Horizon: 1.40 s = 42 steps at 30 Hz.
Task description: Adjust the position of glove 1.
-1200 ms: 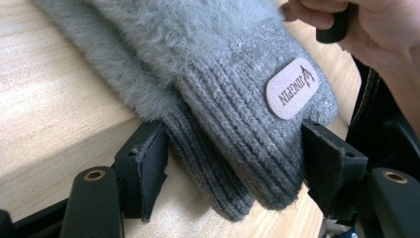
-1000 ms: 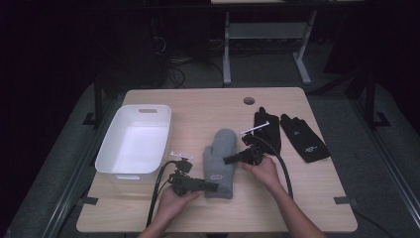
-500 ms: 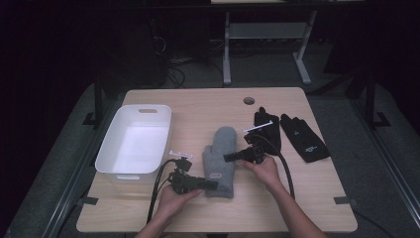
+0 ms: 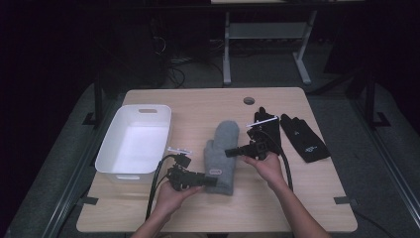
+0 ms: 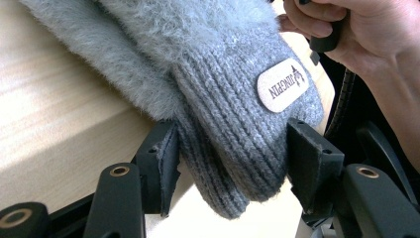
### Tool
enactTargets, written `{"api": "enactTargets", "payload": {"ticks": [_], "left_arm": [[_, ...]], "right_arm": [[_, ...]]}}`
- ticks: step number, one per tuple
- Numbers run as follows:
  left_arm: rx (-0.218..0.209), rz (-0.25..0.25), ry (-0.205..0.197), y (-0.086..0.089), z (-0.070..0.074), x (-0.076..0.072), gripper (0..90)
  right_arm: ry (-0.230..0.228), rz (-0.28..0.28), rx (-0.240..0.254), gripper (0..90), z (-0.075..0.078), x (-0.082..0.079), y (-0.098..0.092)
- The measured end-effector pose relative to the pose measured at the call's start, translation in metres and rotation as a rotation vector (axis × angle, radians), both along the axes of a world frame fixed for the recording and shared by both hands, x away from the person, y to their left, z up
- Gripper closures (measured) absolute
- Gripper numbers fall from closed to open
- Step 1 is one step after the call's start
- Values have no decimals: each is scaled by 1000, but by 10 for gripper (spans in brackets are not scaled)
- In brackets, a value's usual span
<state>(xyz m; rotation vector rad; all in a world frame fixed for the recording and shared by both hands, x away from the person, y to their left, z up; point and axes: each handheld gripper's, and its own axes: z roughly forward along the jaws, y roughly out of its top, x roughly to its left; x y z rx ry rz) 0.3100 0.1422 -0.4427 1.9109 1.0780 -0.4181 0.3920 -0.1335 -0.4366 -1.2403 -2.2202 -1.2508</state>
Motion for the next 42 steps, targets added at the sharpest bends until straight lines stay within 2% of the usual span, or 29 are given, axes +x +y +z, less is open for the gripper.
{"api": "enactTargets", "payload": {"ticks": [8, 10, 24, 34, 37, 42], "left_arm": [[22, -17, -54, 7, 25, 2, 431], [23, -18, -66, 10, 31, 3, 431], [38, 6, -134, 38, 80, 9, 434], [51, 25, -166, 67, 108, 17, 435], [52, 38, -171, 79, 114, 18, 436], [37, 66, -169, 100, 120, 21, 437]], "right_arm": [[-43, 5, 12, 766, 28, 2, 5], [-48, 1, 29, 766, 34, 3, 7], [-102, 9, 48, 764, 82, 13, 30], [-133, 15, 63, 764, 112, 27, 62], [-141, 28, 65, 764, 121, 32, 79], [-138, 36, 67, 763, 129, 40, 101]]}}
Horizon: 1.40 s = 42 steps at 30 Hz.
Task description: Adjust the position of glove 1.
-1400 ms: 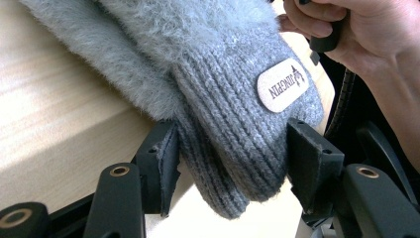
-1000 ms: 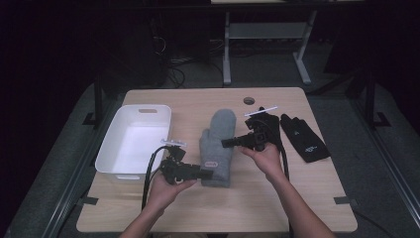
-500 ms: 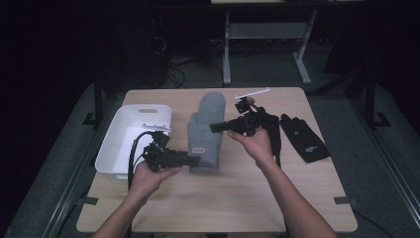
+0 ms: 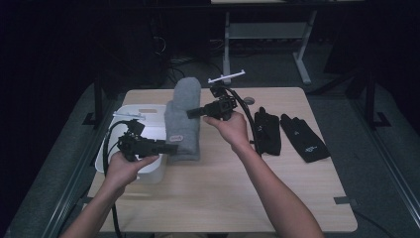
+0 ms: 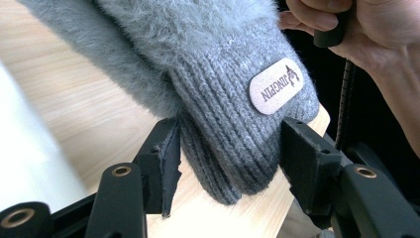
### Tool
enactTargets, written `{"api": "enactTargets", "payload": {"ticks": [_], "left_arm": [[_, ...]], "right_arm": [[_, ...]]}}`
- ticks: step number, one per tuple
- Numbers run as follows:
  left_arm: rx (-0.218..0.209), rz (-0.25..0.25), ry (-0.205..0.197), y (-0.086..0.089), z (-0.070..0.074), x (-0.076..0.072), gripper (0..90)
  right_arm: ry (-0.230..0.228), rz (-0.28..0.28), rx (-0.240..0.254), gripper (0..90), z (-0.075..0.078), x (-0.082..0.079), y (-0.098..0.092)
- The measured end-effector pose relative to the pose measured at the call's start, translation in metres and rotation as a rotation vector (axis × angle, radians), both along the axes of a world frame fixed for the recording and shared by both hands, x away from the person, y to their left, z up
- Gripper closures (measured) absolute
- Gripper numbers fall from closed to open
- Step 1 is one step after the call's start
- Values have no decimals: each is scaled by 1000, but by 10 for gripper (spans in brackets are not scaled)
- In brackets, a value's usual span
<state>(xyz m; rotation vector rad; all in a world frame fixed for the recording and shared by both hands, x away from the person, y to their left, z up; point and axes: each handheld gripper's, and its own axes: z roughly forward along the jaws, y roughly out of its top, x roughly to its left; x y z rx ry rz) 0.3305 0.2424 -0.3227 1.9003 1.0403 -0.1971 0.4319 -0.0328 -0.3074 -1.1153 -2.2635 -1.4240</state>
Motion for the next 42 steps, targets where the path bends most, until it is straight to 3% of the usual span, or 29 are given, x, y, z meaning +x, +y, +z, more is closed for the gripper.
{"api": "enactTargets", "payload": {"ticks": [5, 14, 20, 24, 36, 38, 40, 42], "left_arm": [[2, 21, -6, 22, 5, 2, 437], [-5, 58, 3, 65, 7, 5, 437], [35, 70, 1, 84, 7, 5, 436], [37, 77, 11, 92, 5, 7, 435], [28, 45, 50, 105, -19, 24, 460], [81, 50, 78, 106, -30, 29, 459], [97, 61, 105, 108, -39, 32, 452], [97, 70, 121, 110, -46, 35, 452]], "right_arm": [[3, 17, 0, 762, 6, 7, 26], [21, 26, 18, 761, 3, 17, 69], [36, 34, 25, 761, -3, 23, 95], [58, 28, 44, 761, -10, 27, 106], [110, 14, 35, 761, -39, 38, 128], [109, 5, 23, 761, -46, 39, 132], [124, -2, 11, 762, -59, 41, 135], [136, -12, -39, 761, -70, 42, 139]]}}
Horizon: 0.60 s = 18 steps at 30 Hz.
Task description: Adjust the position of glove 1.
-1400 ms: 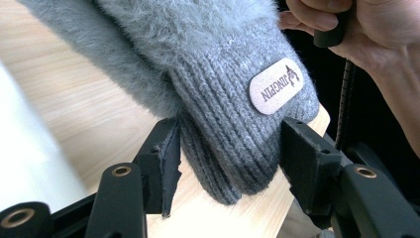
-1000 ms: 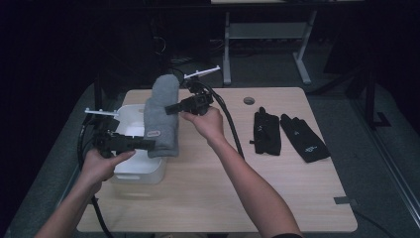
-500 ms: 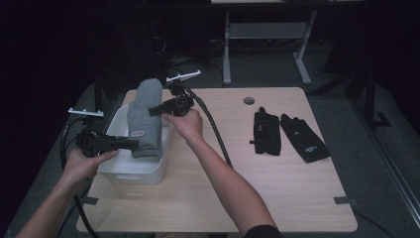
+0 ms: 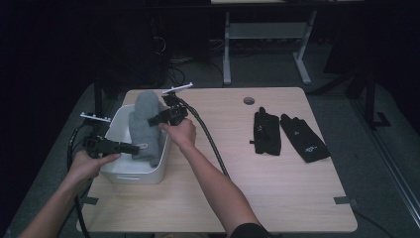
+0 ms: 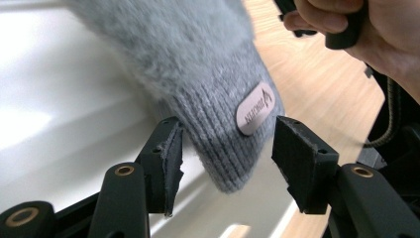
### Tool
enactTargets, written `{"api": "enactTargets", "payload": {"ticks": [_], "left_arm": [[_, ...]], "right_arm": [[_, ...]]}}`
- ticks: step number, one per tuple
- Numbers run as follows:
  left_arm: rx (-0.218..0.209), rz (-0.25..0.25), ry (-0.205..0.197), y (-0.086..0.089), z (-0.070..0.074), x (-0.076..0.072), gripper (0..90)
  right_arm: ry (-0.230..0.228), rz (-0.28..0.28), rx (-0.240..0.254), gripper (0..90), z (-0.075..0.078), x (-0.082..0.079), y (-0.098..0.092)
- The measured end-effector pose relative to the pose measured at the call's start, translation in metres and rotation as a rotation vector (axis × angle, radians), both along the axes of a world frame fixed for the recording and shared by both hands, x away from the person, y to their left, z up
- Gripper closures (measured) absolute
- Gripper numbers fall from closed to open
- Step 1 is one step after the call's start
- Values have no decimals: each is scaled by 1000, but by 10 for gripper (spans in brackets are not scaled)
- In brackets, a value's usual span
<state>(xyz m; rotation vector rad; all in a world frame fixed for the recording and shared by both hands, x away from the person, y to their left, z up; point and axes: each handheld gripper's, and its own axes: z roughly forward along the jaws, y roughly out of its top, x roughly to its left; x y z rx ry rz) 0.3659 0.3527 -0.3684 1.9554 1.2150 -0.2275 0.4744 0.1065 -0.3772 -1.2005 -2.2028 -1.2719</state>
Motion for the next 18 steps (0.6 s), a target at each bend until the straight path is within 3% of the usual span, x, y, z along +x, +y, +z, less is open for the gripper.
{"api": "enactTargets", "payload": {"ticks": [5, 6, 10, 14, 15, 18], "left_arm": [[9, -1, 13, -4, -5, 7, 456], [22, -1, 18, -6, -6, 8, 456], [65, -1, 43, -12, -14, 13, 452], [87, -12, 58, -20, -18, 16, 450], [92, -12, 63, -22, -19, 16, 452], [110, -39, 70, -28, -23, 19, 457]], "right_arm": [[23, 7, -109, 747, -21, -1, 4], [0, 9, -136, 749, -24, -1, 5], [-17, 18, -167, 680, -21, -2, 6], [-58, 27, -214, 521, -16, -6, 13], [-90, 13, -233, 496, -12, -7, 14], [-133, 5, -252, 500, -4, -8, 11]]}}
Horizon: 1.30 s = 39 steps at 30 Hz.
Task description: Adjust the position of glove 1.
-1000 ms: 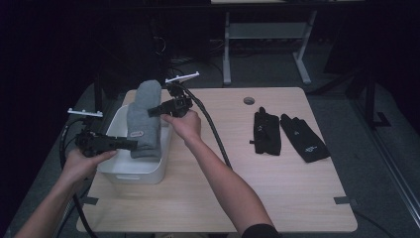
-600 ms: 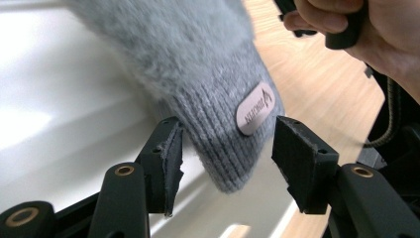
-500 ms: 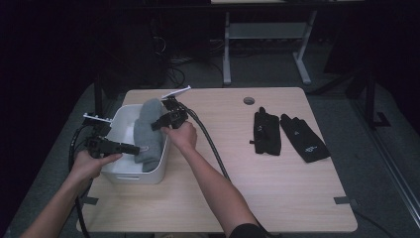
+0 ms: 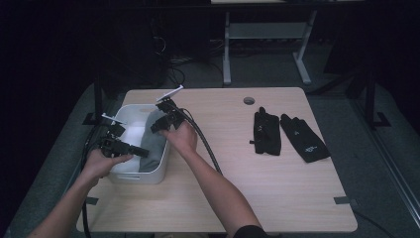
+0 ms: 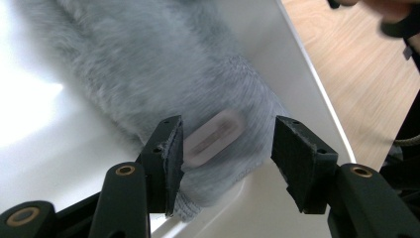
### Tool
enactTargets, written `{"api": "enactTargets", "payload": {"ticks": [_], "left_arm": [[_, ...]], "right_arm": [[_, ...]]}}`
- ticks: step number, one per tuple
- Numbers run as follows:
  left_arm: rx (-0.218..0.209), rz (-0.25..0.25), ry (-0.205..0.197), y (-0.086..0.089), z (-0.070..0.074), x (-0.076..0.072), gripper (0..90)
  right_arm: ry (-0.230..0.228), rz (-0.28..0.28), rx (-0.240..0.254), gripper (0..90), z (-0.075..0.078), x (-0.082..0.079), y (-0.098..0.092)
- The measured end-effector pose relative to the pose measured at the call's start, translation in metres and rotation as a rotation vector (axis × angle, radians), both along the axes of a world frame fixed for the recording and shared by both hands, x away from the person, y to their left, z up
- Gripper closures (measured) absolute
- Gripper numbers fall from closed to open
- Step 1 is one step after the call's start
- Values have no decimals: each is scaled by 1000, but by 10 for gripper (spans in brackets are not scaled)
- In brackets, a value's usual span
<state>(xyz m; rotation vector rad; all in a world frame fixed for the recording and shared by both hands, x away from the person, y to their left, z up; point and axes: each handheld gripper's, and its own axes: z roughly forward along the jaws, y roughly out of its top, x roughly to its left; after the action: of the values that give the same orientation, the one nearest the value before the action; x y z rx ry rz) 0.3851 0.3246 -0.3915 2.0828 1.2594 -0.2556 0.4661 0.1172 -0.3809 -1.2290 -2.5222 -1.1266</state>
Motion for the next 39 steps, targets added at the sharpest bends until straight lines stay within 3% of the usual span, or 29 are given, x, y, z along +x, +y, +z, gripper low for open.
{"api": "enactTargets", "payload": {"ticks": [7, 11, 13, 28, 39], "left_arm": [[58, -31, 22, -9, -4, 2, 467], [68, -45, 12, -10, -2, 2, 466], [54, -28, 0, -11, 0, 2, 457], [4, -8, -193, -18, 46, -17, 411], [16, -53, -264, -48, 59, -33, 380]], "right_arm": [[-10, 21, 2, 596, 10, -2, -9], [-1, 30, 40, 598, 12, -4, -14], [4, 41, 59, 590, 14, -5, -18], [-21, 32, 187, 489, 38, -14, -78], [-41, 3, 218, 463, 44, -20, -125]]}}
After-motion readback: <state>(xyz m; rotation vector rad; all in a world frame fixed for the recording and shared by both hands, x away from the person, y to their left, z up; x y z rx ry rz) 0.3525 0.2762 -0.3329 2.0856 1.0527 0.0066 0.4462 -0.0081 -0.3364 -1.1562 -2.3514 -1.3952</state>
